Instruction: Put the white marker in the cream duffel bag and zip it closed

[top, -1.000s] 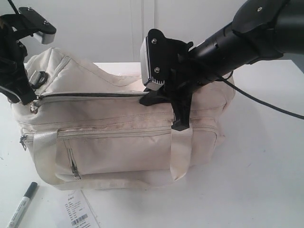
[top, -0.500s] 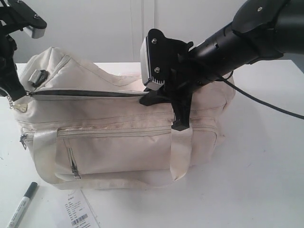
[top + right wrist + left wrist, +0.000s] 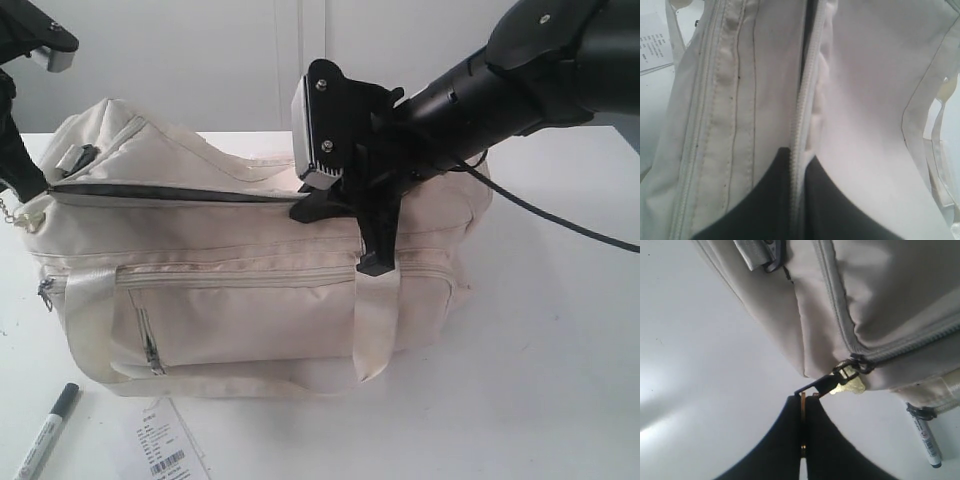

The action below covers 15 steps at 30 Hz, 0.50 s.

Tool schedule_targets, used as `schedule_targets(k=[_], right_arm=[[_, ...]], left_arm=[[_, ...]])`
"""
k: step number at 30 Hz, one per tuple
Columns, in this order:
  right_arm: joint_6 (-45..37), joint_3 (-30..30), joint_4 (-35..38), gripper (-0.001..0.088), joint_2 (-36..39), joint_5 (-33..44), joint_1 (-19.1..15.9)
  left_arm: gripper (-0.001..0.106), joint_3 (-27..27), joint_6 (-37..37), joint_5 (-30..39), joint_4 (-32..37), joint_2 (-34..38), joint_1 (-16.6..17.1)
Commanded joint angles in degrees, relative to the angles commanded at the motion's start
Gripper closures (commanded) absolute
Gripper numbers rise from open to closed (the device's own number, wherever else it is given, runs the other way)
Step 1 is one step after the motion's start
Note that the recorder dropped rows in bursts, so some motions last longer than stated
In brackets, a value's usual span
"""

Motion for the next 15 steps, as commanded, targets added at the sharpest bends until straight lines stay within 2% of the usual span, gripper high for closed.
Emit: schedule_targets(k=[2, 6, 9, 15], right_arm=[[0.00, 0.00, 0.00, 0.0868, 0.00, 0.00, 0.00], [0.00, 0.00, 0.00, 0.0868, 0.00, 0.00, 0.00], [0.00, 0.00, 0.00, 0.0868, 0.00, 0.24, 0.00], [0.23, 0.00, 0.00, 0.0868, 0.00, 0.24, 0.00]], left_arm=[[0.094, 0.00, 0.12, 0.00, -0.32, 0.00, 0.00], [0.062, 0.00, -1.17, 0.11, -2.62, 0.00, 0.00], [0.047, 0.00, -3.53, 0.65, -3.00, -0.51, 0.00], [0.044, 0.00, -4.40, -1.88, -9.68, -6.95, 0.00]])
